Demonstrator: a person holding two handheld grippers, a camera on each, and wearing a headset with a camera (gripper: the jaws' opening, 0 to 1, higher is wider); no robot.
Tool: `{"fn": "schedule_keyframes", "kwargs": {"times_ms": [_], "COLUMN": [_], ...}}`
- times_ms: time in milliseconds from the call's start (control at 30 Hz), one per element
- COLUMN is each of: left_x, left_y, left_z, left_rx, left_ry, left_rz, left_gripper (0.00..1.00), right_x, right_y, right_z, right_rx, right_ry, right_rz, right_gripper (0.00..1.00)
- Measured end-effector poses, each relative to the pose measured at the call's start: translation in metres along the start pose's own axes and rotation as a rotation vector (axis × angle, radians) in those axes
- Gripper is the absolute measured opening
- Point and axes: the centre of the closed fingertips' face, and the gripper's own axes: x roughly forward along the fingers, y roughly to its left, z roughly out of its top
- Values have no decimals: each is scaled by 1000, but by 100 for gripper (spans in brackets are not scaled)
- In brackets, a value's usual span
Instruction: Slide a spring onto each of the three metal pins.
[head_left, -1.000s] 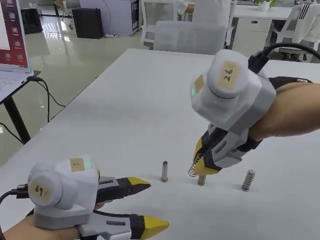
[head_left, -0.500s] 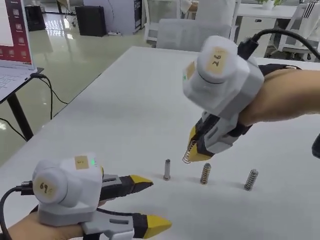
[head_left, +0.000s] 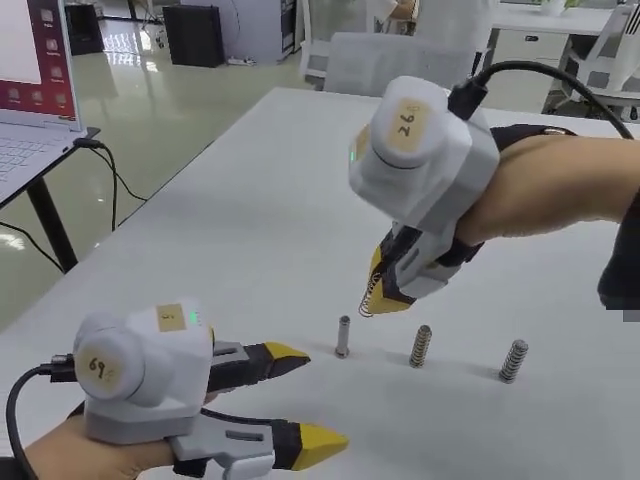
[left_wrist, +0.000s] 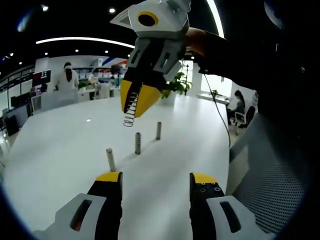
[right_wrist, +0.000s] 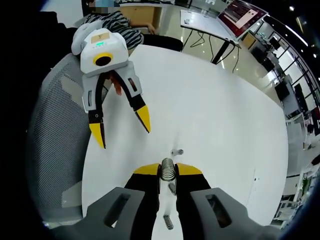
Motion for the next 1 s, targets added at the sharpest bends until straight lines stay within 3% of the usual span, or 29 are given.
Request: {"fn": "schedule_keyframes", "kwargs": {"times_ms": [1000], "left_x": [-2], "left_y": [5], "left_z": [0], "left_rx": [-7], "left_ry": [-12], "left_rz": [25], "left_gripper": [54], "right_x": [37], "right_y": [-18], "right_z": [0], "right_rx": [21], "right_ry": [31], "right_rz": [14], "right_gripper": [8]}}
